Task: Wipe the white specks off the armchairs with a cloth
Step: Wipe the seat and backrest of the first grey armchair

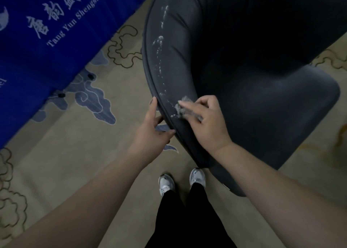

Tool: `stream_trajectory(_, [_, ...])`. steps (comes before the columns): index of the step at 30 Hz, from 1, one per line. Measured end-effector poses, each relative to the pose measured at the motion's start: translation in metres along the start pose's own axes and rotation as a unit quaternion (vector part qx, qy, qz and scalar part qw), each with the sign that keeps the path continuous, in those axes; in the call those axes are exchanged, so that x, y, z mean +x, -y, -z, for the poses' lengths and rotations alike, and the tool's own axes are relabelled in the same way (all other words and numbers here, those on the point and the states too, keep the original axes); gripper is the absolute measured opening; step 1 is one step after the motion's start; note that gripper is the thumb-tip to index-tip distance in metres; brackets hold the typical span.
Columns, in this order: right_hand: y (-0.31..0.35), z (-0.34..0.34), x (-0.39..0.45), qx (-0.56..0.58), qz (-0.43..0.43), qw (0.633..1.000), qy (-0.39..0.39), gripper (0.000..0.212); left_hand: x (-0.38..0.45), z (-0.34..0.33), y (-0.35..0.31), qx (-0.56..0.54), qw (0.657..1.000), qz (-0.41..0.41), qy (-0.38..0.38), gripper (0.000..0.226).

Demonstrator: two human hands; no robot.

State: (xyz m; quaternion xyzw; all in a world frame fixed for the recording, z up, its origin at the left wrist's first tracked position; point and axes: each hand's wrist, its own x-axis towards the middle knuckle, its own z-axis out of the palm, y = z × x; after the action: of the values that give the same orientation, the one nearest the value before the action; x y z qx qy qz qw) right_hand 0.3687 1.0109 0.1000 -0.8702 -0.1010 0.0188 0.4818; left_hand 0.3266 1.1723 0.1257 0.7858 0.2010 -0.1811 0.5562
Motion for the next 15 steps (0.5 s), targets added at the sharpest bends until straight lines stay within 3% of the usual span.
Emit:
stream_trajectory(4, [-0.006,0.005,-0.014,0.012,0.000,1.000,-0.002,0.041,0.001,0.002,0.002,0.009,1.000,-0.008,-0.005,0.099])
stream_trajectory(10, [0.007,-0.001,0.006,-0.047,0.097,0.994,0.032,0.038,0.003,0.004,0.008,-0.007,1.000,-0.025,0.002,0.110])
stream_trajectory(15, [0.004,-0.004,0.025,-0.022,0.053,0.998,0.028,0.038,0.003,0.003,0.010,-0.014,1.000,-0.025,0.004,0.114])
